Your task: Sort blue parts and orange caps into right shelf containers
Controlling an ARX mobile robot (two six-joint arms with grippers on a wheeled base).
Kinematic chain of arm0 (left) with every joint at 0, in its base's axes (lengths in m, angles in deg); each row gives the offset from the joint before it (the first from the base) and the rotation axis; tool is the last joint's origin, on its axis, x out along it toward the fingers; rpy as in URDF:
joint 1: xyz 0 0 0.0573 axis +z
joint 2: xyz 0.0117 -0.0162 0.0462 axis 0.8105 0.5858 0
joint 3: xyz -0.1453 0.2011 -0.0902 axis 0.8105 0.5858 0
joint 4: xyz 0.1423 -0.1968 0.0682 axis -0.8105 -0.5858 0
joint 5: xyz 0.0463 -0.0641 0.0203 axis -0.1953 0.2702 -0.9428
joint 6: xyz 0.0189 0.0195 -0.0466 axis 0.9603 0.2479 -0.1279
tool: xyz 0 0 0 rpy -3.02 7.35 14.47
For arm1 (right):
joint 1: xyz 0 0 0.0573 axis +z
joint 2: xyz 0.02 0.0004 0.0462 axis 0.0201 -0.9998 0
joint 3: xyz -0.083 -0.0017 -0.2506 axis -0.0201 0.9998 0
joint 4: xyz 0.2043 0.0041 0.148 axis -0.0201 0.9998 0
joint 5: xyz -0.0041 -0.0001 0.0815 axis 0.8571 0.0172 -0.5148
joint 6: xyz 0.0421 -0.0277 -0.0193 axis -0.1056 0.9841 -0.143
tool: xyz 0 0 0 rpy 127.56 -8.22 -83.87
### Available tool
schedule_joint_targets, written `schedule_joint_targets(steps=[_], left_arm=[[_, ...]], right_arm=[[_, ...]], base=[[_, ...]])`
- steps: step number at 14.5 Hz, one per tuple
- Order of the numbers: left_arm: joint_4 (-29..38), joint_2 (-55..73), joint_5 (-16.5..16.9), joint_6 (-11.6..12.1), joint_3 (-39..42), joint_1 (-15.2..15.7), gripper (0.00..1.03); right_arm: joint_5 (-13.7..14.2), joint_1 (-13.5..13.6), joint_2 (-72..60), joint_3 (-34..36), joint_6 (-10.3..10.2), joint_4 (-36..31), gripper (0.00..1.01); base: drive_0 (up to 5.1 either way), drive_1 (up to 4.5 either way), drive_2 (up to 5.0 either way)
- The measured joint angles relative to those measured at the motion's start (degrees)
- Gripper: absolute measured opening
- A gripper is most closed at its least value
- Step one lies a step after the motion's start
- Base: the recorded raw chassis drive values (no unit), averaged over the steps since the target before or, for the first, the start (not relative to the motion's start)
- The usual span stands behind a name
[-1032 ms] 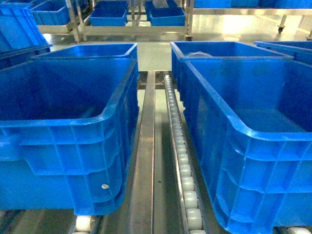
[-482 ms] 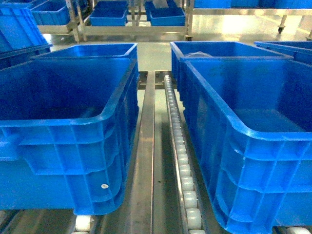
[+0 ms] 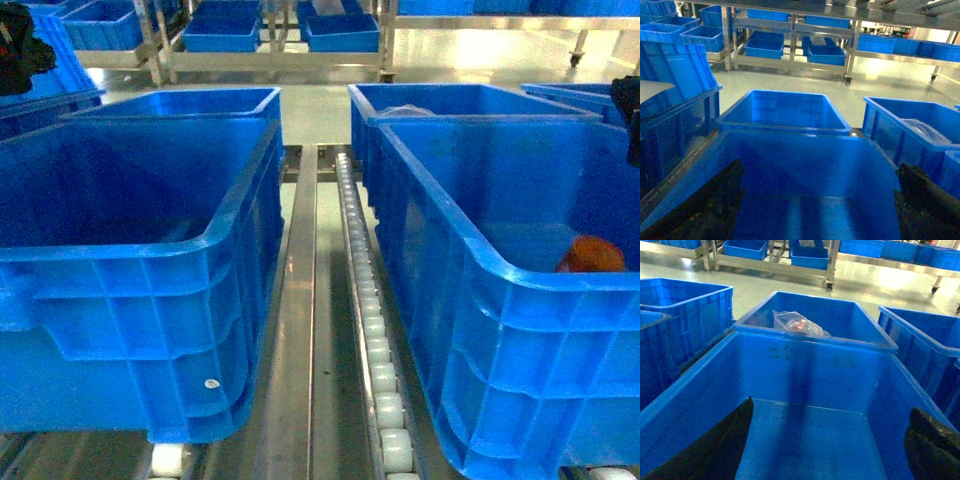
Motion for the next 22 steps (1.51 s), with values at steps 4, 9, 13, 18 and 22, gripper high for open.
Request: schedule_joint_targets(steps=[4, 9, 13, 18, 22], left_arm=[[1.84, -3.02, -3.96, 1.92, 7.93, -1.25, 0.98], [-0.17, -14.62, -1.11, 3.10, 18.99, -0.48, 0.44], [-3.56, -24.90, -1.11, 3.15, 26.12, -0.48, 0.02], [-7.74, -35.69, -1.11, 3.15, 32.35, -0.48, 0.02], [-17.40, -46.80, -1.11, 3.17, 34.49, -0.48, 0.02]], right_arm=[[-0.13, -0.02, 1.81, 3.41, -0.83, -1.16, 0.98], [0.02, -3.45, 12.79, 17.90, -5.33, -8.33, 0.40], [-0.24, -3.34, 23.28, 26.01, -5.51, -5.70, 0.02], [-0.24, -3.34, 33.53, 33.07, -5.57, -2.71, 0.02], [-0.24, -3.34, 45.20, 35.36, -5.60, 7.02, 0.02]], base=[[0.0, 0.00, 0.0], [0.0, 0.00, 0.0], [0.0, 0.00, 0.0], [0.0, 0.00, 0.0], [0.0, 0.00, 0.0]])
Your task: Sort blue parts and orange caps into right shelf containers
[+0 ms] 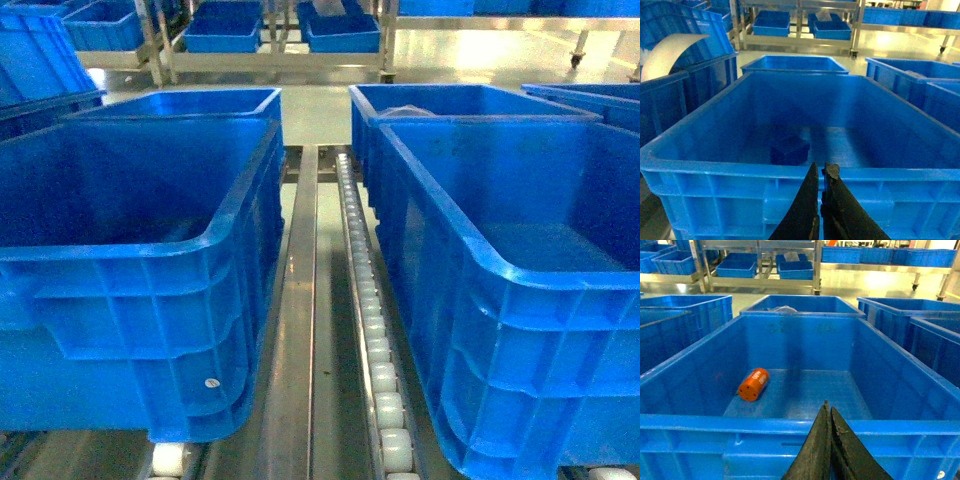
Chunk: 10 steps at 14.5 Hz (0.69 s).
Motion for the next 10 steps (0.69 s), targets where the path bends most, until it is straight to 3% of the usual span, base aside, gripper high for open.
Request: schedule_joint_targets(steps=[5, 10], left_arm=[[-3.32, -4.02, 0.00, 0.00, 0.28, 0.00, 0.02], [-15.19, -16.92, 0.02, 0.00, 0.39, 0.00, 0.02]], right_arm=[[0.00, 0.00, 4.02, 0.35, 0.00, 3.34, 0.02], [0.00, 0.00, 17.66, 0.57, 0.00, 15.78, 0.02]], base=[[0.0, 0.00, 0.0], [0.0, 0.00, 0.0]])
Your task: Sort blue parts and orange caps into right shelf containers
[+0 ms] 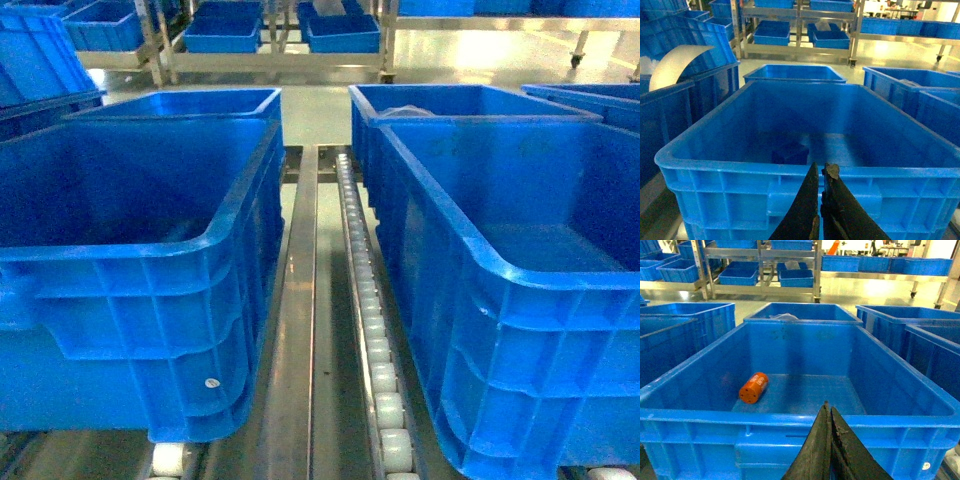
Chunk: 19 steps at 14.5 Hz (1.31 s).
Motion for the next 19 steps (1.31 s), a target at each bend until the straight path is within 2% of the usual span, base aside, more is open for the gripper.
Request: schedule_joint_targets(steps=[6, 11, 12, 13, 14, 18, 19], left_arm=[[-10.34, -10.62, 0.00, 0.00, 0.00, 0.00, 0.02], [-15.89, -16.20, 0.00, 0.00, 0.00, 0.00, 0.02], [-25.00, -21.99, 0.20, 0.09, -0.02, 0.00, 0.02], [-25.24, -25.68, 0.11, 0.11, -0.02, 0.00, 0.02], [-25.83, -25.53, 0.13, 0.15, -0.17, 0.00, 0.02], [-25.92, -25.57, 0.13, 0.28, -0.02, 0.00, 0.03], [-25.92, -25.57, 0.13, 0.31, -0.02, 0.00, 0.15]], right_arm=[[0.00, 0.00, 11.45, 0.00, 0.00, 11.02, 0.02], [0.00, 0.00, 17.42, 0.00, 0.00, 17.00, 0.02], [0.02, 0.00, 18.51, 0.00, 0.00, 18.32, 0.02], [-0.24, 0.00, 24.13, 0.00, 0.00, 26.86, 0.02], [-0.02, 0.00, 27.76, 0.00, 0.00, 27.15, 0.02], [0.02, 0.00, 27.76, -0.02, -0.02, 27.91, 0.02], [0.02, 0.00, 27.76, -0.02, -0.02, 27.93, 0.13]], base=[[0.0, 0.00, 0.0], [0.0, 0.00, 0.0], [0.0, 0.00, 0.0], [0.0, 0.00, 0.0], [0.0, 0.00, 0.0], [0.0, 0.00, 0.0], [0.0, 0.00, 0.0]])
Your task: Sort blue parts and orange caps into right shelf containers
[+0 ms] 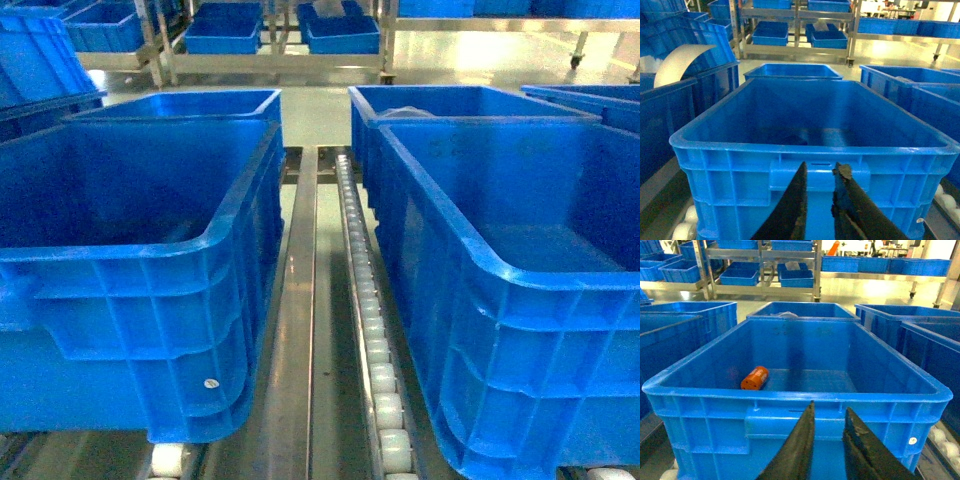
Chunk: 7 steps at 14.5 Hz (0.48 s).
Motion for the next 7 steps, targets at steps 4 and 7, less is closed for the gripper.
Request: schedule_joint_targets(steps=[4, 7], left_arm=[[0.00, 0.00, 0.00, 0.02, 0.00, 0.00, 0.67], [0.00, 0.00, 0.00, 0.07, 0.00, 0.00, 0.99]], right_arm=[[0.00, 0.00, 0.00, 0.00, -0.02, 0.00, 0.66], [0.00, 0.00, 0.00, 0.00, -0.11, 0.00, 1.00]], base=[[0.0, 0.00, 0.0], [0.0, 0.00, 0.0]])
